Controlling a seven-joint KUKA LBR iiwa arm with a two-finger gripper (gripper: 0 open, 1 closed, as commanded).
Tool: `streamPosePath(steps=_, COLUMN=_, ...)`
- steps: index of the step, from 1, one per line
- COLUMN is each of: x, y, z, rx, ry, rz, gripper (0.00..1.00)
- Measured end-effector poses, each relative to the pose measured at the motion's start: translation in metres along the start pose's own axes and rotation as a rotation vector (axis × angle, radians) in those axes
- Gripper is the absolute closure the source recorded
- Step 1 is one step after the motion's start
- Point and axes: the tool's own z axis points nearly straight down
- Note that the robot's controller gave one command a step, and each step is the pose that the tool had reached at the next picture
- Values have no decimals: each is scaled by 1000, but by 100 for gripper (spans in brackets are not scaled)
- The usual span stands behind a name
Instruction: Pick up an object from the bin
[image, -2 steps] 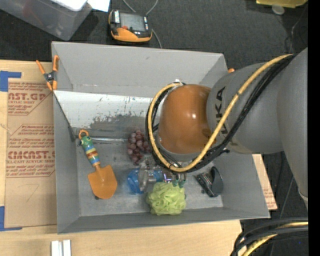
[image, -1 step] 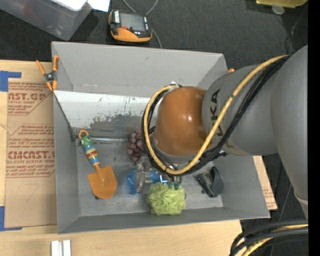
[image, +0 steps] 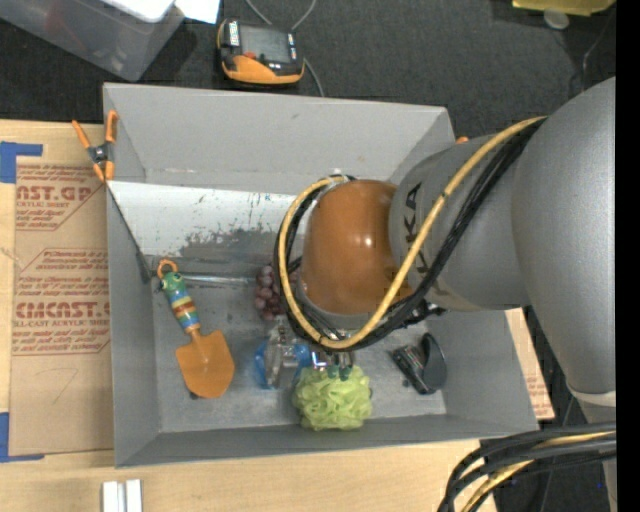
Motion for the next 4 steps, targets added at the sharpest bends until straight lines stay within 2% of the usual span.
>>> streamPosePath(steps=1, x=4, y=-17, z=24, rx=-8, ry=-14, rz=50, gripper=100)
streamPosePath(steps=2, x=-3, y=-17, z=16, rx=-6, ry=-10, rz=39, gripper=100)
streamPosePath(steps=3, x=-4, y=-31, z=38, rx=-22, ry=-34, rz=74, gripper=100)
streamPosePath(steps=4, x=-4, y=-25, z=38, rx=-19, ry=-37, rz=84, gripper=100)
